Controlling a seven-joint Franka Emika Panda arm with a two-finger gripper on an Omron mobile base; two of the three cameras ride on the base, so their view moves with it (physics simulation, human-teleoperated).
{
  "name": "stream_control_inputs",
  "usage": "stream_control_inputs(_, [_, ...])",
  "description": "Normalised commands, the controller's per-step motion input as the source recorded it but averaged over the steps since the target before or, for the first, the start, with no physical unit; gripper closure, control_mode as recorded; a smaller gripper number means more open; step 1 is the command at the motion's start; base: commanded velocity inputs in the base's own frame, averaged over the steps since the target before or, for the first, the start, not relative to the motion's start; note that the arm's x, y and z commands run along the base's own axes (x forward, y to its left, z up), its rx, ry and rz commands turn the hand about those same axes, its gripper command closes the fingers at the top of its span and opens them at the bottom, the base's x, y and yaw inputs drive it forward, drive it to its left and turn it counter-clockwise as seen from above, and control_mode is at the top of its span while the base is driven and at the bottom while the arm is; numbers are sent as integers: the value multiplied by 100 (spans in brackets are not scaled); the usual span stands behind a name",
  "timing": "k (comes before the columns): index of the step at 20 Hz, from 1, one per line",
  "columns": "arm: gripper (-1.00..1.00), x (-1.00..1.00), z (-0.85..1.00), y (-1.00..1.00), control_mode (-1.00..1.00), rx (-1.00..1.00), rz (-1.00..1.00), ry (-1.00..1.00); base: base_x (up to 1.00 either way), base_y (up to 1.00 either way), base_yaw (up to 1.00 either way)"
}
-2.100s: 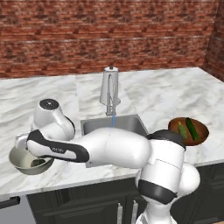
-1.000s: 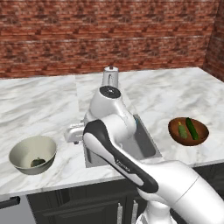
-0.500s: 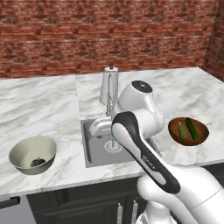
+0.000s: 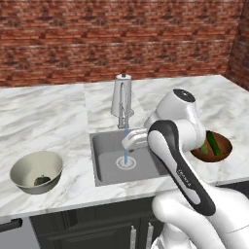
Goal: Pick the cucumbers from the sink and place them in one bowl. Place the squash in the other bowl. Then turn off the sink faucet.
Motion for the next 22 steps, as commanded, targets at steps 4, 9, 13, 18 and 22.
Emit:
stream_control_inputs(4, [-100,0,6,-45,-100,0,13,-4,0,0,0])
stream_control_inputs(9, [-100,0,5,-40,-100,0,16,-10,0,0,0])
stream_control_inputs(13, [-100,0,1,-45,-100,0,14,-17,0,0,0])
stream_control_inputs(18, [-100,2,0,-47,-100,0,2,-24,0,0,0])
stream_control_inputs(22, [-100,10,0,-54,-100,0,0,-26,0,0,0])
